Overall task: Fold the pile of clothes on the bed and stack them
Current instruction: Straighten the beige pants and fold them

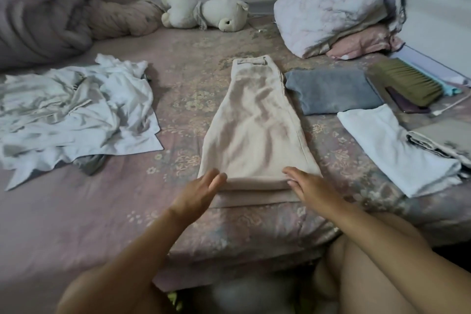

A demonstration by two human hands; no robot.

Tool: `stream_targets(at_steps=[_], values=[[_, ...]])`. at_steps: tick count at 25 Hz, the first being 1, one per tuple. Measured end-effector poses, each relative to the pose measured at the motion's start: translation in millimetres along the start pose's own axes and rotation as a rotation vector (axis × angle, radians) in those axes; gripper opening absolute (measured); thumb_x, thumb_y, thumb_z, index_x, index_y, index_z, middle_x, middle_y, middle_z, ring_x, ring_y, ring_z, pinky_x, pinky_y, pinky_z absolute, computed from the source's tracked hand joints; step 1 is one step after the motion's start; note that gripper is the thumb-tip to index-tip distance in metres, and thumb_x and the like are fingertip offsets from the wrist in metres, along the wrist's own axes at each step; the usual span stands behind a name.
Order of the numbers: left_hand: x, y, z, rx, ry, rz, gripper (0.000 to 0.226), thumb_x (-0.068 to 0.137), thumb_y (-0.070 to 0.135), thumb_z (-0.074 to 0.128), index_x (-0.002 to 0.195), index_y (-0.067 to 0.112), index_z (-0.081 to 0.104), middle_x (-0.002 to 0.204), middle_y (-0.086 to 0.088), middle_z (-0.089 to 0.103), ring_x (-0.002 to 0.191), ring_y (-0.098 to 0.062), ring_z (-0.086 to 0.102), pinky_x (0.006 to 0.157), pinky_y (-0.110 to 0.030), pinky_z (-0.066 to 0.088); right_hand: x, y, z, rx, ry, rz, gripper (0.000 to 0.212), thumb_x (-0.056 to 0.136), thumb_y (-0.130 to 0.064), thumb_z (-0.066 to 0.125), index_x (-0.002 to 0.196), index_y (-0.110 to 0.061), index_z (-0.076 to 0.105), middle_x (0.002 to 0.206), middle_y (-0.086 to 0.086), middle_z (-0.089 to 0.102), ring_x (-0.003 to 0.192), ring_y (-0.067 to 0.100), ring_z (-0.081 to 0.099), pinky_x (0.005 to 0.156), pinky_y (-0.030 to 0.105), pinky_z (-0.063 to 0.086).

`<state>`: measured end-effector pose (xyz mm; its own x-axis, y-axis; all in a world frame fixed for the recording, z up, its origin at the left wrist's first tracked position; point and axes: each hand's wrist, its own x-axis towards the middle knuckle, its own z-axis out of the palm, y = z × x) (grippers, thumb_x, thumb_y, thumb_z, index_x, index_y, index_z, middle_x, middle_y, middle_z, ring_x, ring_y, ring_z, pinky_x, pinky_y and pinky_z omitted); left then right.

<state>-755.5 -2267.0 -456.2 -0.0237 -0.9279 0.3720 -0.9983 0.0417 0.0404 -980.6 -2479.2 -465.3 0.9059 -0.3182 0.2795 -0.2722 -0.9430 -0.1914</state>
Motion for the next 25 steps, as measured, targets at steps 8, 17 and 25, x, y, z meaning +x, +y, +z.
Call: stream_targets(at_steps=[8, 17, 25], values=[[-16.9, 0.8, 11.4, 0.42, -0.23, 0.191, 0.029, 0.084, 0.034, 0.045, 0.079, 0.019, 0.069, 0.118, -0.016, 0.047, 0.087, -0.025, 0.063, 0.08, -0.041, 0.043, -15.5, 12.8, -3.0, -0.616, -0.148, -0.388, 0.045, 0.078, -0.048, 0.067, 0.1, -0.01, 0.057, 0.121, 0.017, 0.053, 0.103, 0.029, 0.056, 0.082, 0.042, 0.051], [6.7, -46.1, -6.2, 0.24, -0.012, 0.265, 0.008, 0.086, 0.015, 0.047, 0.081, 0.014, 0.054, 0.111, -0.009, 0.044, 0.087, -0.022, 0.046, 0.048, -0.031, 0.047, -0.7, 59.9, -7.4, -0.399, 0.078, -0.441, 0.023, 0.083, -0.017, 0.047, 0.078, -0.004, 0.066, 0.113, 0.019, 0.048, 0.084, 0.033, 0.058, 0.077, 0.04, 0.041], [121.6, -112.9, -105.8, -0.079, -0.073, 0.051, 0.05, 0.101, 0.037, 0.033, 0.08, 0.009, 0.069, 0.084, -0.002, 0.061, 0.07, -0.015, 0.058, 0.049, -0.031, 0.051, 116.3, 100.4, -142.8, -0.023, -0.045, -0.298, 0.058, 0.102, -0.039, 0.024, 0.082, -0.008, 0.069, 0.085, 0.007, 0.062, 0.079, 0.017, 0.052, 0.07, 0.027, 0.043]])
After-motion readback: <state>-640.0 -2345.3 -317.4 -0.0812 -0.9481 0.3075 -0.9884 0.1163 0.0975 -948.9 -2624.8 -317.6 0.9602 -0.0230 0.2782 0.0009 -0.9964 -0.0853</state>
